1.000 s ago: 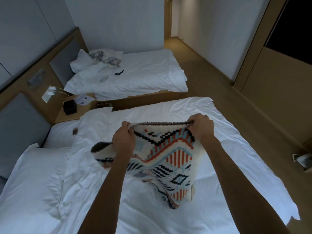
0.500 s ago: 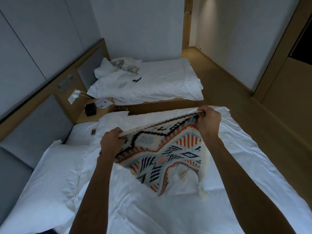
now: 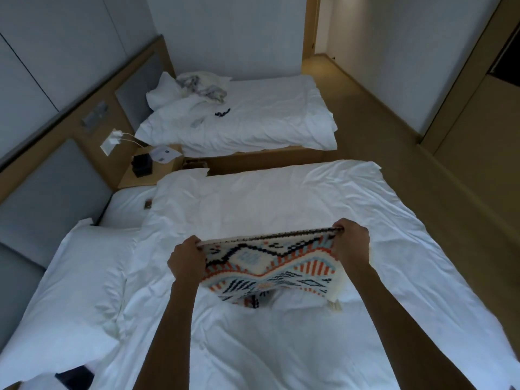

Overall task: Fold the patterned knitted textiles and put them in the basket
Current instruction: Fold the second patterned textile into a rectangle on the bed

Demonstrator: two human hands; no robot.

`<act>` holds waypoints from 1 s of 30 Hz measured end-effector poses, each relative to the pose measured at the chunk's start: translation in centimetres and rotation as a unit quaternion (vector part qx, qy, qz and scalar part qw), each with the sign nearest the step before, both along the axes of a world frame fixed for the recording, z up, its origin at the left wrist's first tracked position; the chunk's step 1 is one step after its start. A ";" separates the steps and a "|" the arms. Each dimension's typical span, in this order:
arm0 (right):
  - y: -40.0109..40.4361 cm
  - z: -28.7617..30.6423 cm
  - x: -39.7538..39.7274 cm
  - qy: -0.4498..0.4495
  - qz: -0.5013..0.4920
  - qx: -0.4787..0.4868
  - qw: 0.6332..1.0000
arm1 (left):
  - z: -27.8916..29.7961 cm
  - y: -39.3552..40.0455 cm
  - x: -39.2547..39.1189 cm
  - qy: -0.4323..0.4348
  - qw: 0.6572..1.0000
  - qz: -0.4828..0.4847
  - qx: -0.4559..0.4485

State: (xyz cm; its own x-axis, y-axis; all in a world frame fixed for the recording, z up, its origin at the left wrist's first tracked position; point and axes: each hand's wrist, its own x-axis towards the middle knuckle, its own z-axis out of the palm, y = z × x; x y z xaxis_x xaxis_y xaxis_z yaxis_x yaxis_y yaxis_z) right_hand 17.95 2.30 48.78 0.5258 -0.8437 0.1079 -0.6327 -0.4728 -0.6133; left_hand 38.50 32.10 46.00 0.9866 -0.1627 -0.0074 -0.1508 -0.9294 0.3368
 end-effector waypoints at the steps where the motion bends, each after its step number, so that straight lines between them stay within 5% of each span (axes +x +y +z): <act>1: -0.1 -0.6 0.1 0.022 0.001 0.008 1.000 | -1.0 0.0 0.2 0.028 0.999 0.013 0.013; 6: -0.5 -4.2 1.9 0.025 -0.019 0.067 0.997 | -4.9 -0.9 1.1 0.162 0.984 0.070 0.030; 11: -2.1 -6.0 6.7 -0.035 -0.019 0.093 0.995 | -5.9 -4.0 4.0 0.170 0.978 0.108 -0.045; 14: -4.2 -4.2 10.5 -0.106 0.005 0.051 0.993 | -4.0 -5.7 7.5 0.129 0.967 0.128 -0.179; 17: -6.5 0.4 13.9 -0.174 0.017 -0.001 0.985 | 1.7 -7.9 10.0 0.069 0.920 0.157 -0.351; 21: -8.1 8.3 16.2 -0.302 0.022 -0.061 0.951 | 9.9 -9.2 12.8 -0.032 0.871 0.127 -0.473; 26: -8.0 15.1 16.2 -0.430 0.045 -0.132 0.892 | 18.5 -8.6 12.7 -0.186 0.820 0.046 -0.539; 30: -7.1 16.4 14.9 -0.436 0.071 -0.176 0.880 | 19.7 -6.8 11.7 -0.302 0.824 0.026 -0.480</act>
State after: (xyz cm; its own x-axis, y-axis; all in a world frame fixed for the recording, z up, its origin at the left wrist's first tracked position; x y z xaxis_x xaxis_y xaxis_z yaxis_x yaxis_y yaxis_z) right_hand 32.84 -4.77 65.16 0.2120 -0.6094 0.7640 0.0861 -0.7671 -0.6358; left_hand 50.17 25.25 65.74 0.7693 0.2345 0.5943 -0.5282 -0.2900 0.7981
